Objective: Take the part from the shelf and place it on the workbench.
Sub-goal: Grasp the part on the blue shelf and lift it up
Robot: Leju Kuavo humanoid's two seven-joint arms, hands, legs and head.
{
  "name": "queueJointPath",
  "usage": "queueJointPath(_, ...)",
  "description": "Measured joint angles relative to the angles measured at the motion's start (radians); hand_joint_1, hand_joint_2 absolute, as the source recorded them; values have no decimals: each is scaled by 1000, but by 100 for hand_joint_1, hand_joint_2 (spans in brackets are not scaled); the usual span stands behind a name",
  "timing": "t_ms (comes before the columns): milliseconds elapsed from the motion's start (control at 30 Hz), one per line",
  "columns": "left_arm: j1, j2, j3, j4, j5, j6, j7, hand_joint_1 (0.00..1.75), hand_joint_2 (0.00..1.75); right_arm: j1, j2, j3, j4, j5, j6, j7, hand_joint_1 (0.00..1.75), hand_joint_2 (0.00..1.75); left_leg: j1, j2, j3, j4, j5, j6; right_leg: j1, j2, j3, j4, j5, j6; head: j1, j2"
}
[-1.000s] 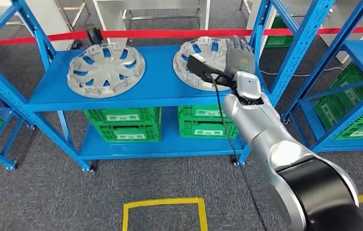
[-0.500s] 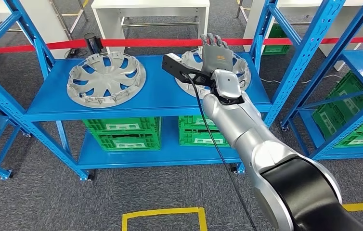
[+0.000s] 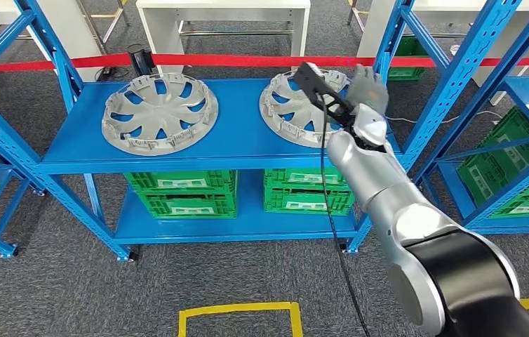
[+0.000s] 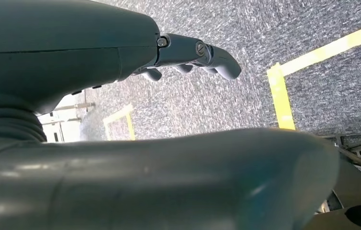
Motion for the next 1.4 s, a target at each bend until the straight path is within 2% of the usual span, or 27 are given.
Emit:
queueJointPath(133,-1,0,0,0,-9,0,6,0,0,22,-43,-98,2,-77,-43,53,0,175,-1,2,0,0,-1,2,-1,1,-1,0,0,5,0,0)
queueJointPath(233,0,0,0,0,-10,0,6,0,0,34,-62,-168,3,-102,-47,57,0,175,0,3,0,0,-1,2,-1,1,-2,1,-1,5,0,0)
queueJointPath(433,3,0,4,-1,-7,0,-5,0,0,44,-70,-213,3,-72,-31,37,0,175,0,3,-1,-1,-1,2,-1,2,-4,3,-2,6,0,0)
queueJointPath(700,7,0,16,-1,1,8,-18,0,0,45,-61,-209,3,35,36,-11,0,175,0,3,-1,-1,-1,1,0,1,-5,5,-3,6,0,0)
queueJointPath(1167,8,2,23,-1,-10,-3,-5,0,0,46,-58,-117,3,186,141,-72,0,175,0,2,-2,-1,-1,1,-1,1,-5,4,-3,6,0,0)
queueJointPath(1400,8,3,26,-1,-18,-16,-23,0,0,61,-57,-74,3,246,157,-162,0,175,0,2,-2,-1,-1,1,0,1,-5,5,-3,6,0,0)
